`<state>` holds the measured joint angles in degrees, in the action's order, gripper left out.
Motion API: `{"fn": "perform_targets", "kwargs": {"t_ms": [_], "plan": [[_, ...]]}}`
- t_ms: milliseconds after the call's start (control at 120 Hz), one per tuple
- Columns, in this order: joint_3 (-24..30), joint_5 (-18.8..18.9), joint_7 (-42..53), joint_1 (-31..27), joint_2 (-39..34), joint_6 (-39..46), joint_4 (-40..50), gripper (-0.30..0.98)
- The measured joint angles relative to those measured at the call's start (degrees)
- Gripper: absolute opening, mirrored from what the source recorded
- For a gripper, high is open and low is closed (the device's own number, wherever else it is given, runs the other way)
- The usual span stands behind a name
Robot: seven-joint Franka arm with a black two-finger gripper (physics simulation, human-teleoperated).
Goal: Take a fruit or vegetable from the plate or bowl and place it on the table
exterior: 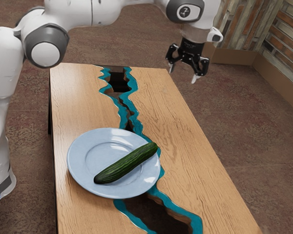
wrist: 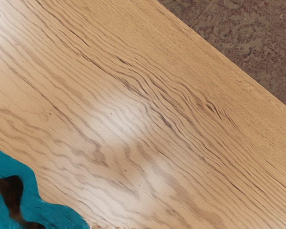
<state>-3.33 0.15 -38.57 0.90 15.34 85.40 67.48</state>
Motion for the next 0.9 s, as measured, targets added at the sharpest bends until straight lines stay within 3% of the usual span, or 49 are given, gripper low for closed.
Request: {"fn": "perform_targets", "kwargs": {"t_ms": [150, 342, 417, 483, 633, 833, 900], "plan": [[0.72, -0.52, -20.92, 0.82, 0.26, -1.26, -0.53, 0.69], [3.73, -0.68, -40.15, 10.74, 6.07, -0.29, -0.66, 0.69], [4.90, -0.57, -44.82, 12.02, 3.49, 1.25, 4.37, 0.69], [5.17, 0.70, -45.81, 10.92, 0.02, 3.10, 9.97, 0.69], [4.94, 3.15, -43.99, 10.60, -0.58, 5.60, 12.74, 0.68], [4.83, 7.91, -33.51, 9.77, -0.78, 7.99, 14.06, 0.68], [5.01, 8.54, -30.23, 9.64, -5.33, 10.58, 20.98, 0.68]]}}
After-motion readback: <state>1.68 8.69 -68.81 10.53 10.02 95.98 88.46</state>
